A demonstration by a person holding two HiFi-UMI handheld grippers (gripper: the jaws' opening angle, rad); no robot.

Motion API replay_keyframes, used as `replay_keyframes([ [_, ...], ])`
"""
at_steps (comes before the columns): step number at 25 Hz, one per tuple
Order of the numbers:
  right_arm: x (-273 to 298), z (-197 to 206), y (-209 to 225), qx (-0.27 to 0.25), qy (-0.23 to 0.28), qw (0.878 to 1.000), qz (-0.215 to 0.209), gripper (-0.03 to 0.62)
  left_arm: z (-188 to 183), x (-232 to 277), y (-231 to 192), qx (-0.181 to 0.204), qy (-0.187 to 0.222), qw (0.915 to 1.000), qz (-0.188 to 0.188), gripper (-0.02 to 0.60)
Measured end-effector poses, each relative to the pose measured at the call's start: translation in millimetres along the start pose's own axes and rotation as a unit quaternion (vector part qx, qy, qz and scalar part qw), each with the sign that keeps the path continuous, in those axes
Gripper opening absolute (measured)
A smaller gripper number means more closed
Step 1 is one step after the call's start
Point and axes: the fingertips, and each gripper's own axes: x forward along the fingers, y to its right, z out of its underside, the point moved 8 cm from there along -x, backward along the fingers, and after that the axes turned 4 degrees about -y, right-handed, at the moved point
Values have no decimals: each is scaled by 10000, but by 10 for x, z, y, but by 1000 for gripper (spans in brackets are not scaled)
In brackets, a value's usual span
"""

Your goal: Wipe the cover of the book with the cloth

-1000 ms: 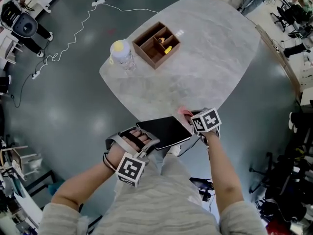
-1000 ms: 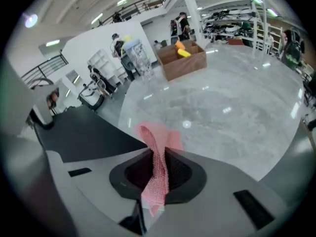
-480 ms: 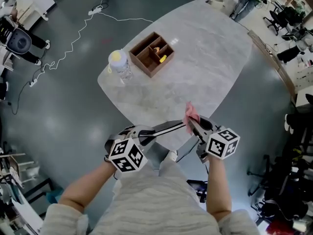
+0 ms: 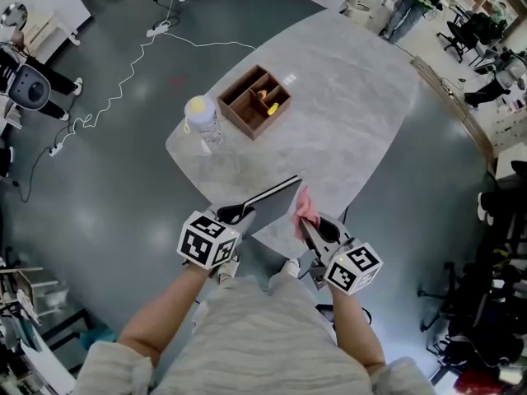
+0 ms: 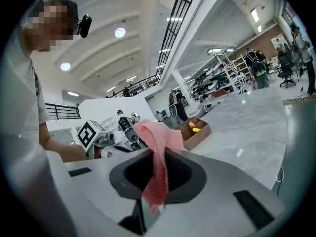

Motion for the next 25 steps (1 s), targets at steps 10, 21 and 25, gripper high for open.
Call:
replay_keyframes([
  [10, 129, 32, -71, -189, 57, 9995, 262, 47, -46, 33, -173, -655, 144, 9976, -197, 81],
  [21, 83, 4, -43, -164, 124, 9990, 403, 46, 46, 271, -618, -240, -488, 9924, -1100, 257],
  [25, 97, -11, -58, -182, 122, 9990, 396, 46, 205, 410, -787, -582, -491, 9919, -1014, 272],
])
